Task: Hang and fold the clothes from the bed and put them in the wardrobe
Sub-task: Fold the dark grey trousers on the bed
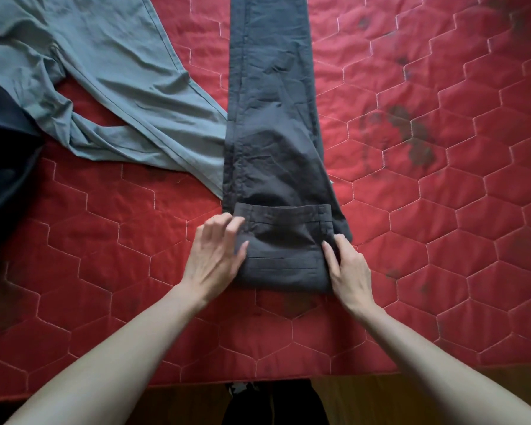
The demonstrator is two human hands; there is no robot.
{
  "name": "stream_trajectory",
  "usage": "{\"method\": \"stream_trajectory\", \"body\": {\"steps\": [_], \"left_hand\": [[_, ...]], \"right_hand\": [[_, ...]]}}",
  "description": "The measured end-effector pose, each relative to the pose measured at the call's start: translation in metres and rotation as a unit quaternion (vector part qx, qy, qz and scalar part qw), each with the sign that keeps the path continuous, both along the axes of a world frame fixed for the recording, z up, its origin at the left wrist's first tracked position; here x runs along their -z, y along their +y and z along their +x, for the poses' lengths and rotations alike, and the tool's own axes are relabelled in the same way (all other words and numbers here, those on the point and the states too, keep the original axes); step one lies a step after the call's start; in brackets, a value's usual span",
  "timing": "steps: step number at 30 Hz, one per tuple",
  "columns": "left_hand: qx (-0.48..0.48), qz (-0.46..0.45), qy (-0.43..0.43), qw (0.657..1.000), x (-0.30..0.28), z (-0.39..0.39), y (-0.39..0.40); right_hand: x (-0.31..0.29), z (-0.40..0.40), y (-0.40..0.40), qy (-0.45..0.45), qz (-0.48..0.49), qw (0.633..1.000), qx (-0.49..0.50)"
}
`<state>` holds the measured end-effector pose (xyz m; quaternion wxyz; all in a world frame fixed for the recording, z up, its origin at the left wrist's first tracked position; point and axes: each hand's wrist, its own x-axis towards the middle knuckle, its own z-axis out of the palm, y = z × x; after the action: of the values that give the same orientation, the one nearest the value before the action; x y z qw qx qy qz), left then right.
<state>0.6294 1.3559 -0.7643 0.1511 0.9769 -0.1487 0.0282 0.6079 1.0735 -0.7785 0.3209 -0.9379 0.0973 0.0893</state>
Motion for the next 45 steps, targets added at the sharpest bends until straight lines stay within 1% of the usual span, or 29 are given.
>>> {"method": "stream_trajectory", "body": {"steps": [1, 2, 4, 5, 6, 7, 8, 9, 10, 11, 14, 16, 20, 24, 27, 29, 34, 38, 40, 42, 45], "left_hand": [[0.05, 0.031, -0.024, 0.998, 0.002, 0.0, 0.002], [0.105, 0.057, -0.026, 0.993, 0.003, 0.0, 0.002], [0.197, 0.094, 0.007, 0.976, 0.005, -0.001, 0.001], [0.219, 0.105, 0.028, 0.97, 0.007, -0.001, 0.0], [0.226, 0.113, 0.049, 0.966, 0.009, 0.0, -0.001], [0.223, 0.121, 0.067, 0.965, 0.011, 0.002, -0.003], [0.216, 0.126, 0.08, 0.965, 0.013, 0.004, -0.005], [0.21, 0.129, 0.091, 0.965, 0.015, 0.007, -0.008], [0.206, 0.132, 0.101, 0.964, 0.017, 0.009, -0.01], [0.202, 0.132, 0.11, 0.964, 0.019, 0.011, -0.013], [0.181, 0.135, 0.132, 0.965, 0.026, 0.015, -0.013], [0.18, 0.142, 0.138, 0.964, 0.032, 0.019, -0.007], [0.218, 0.154, 0.127, 0.955, 0.039, 0.03, 0.006], [0.281, 0.164, 0.099, 0.94, 0.032, 0.039, 0.03], [0.311, 0.185, 0.063, 0.93, 0.026, 0.044, 0.048], [0.315, 0.187, 0.052, 0.929, 0.025, 0.043, 0.049], [0.307, 0.185, 0.071, 0.931, 0.03, 0.046, 0.048], [0.316, 0.186, 0.108, 0.924, 0.028, 0.056, 0.052], [0.314, 0.175, 0.124, 0.925, 0.024, 0.056, 0.051], [0.31, 0.166, 0.13, 0.927, 0.02, 0.052, 0.05], [0.316, 0.159, 0.128, 0.927, 0.014, 0.047, 0.049]], "right_hand": [[0.002, 0.002, 0.001, -0.005, -0.006, 1.0, 0.01], [0.003, 0.004, 0.002, -0.011, -0.029, 0.999, 0.023], [0.002, 0.007, 0.005, -0.052, -0.107, 0.993, 0.022], [-0.001, 0.009, 0.007, -0.099, -0.131, 0.986, -0.01], [-0.005, 0.013, 0.009, -0.15, -0.136, 0.977, -0.072], [-0.008, 0.018, 0.012, -0.189, -0.129, 0.961, -0.155], [-0.009, 0.023, 0.015, -0.205, -0.127, 0.941, -0.239], [-0.008, 0.027, 0.017, -0.201, -0.138, 0.919, -0.31], [-0.004, 0.031, 0.018, -0.181, -0.156, 0.902, -0.36], [0.002, 0.035, 0.016, -0.151, -0.174, 0.893, -0.387], [0.019, 0.041, -0.002, -0.055, -0.198, 0.899, -0.387], [0.025, 0.045, -0.016, -0.026, -0.21, 0.899, -0.383], [0.023, 0.059, -0.03, 0.007, -0.201, 0.875, -0.44], [0.003, 0.082, -0.058, 0.034, -0.181, 0.833, -0.521], [-0.008, 0.093, -0.078, 0.028, -0.215, 0.804, -0.554], [-0.01, 0.092, -0.083, 0.01, -0.234, 0.79, -0.567], [0.0, 0.089, -0.09, -0.054, -0.253, 0.78, -0.57], [0.015, 0.087, -0.089, -0.094, -0.257, 0.787, -0.552], [0.019, 0.087, -0.085, -0.117, -0.24, 0.797, -0.542], [0.022, 0.084, -0.08, -0.123, -0.212, 0.815, -0.525], [0.019, 0.075, -0.073, -0.097, -0.158, 0.846, -0.499]]}}
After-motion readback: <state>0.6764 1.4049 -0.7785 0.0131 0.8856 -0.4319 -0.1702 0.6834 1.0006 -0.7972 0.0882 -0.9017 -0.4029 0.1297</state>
